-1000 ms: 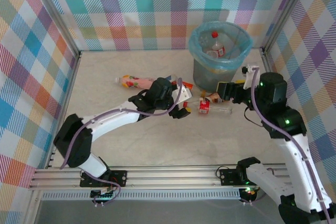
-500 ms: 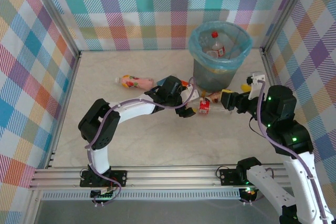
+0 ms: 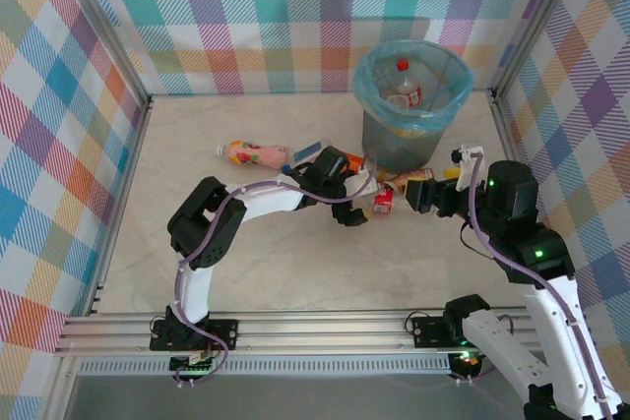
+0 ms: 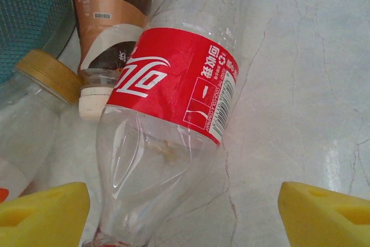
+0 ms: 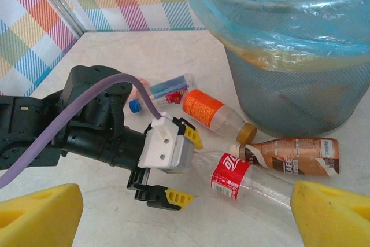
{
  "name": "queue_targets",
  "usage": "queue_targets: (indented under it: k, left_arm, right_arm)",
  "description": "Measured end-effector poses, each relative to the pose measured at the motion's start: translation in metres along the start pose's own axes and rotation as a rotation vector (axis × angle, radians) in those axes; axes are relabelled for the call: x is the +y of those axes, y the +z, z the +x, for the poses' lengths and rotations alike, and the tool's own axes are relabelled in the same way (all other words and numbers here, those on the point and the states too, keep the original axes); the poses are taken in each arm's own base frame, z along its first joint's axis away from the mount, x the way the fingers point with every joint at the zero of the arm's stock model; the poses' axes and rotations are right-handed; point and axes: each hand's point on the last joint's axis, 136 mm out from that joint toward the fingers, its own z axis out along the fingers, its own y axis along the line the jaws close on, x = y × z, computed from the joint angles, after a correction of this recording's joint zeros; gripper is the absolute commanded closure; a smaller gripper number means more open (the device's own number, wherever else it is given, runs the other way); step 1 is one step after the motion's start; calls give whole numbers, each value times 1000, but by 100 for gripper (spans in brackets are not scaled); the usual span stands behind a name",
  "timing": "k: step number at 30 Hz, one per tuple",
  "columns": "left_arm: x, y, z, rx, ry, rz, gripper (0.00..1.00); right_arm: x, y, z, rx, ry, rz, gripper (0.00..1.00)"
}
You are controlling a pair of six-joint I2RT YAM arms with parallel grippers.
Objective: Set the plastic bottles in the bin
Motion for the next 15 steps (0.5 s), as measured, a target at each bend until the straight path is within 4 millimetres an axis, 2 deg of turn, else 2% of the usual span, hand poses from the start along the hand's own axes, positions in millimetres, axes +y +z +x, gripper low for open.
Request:
queue_targets:
  k: [15]
  left_arm:
    - [-1,13,7,13,-7,25,23]
  right_arm:
    - [1,-7,6,-19,-4,-5,4]
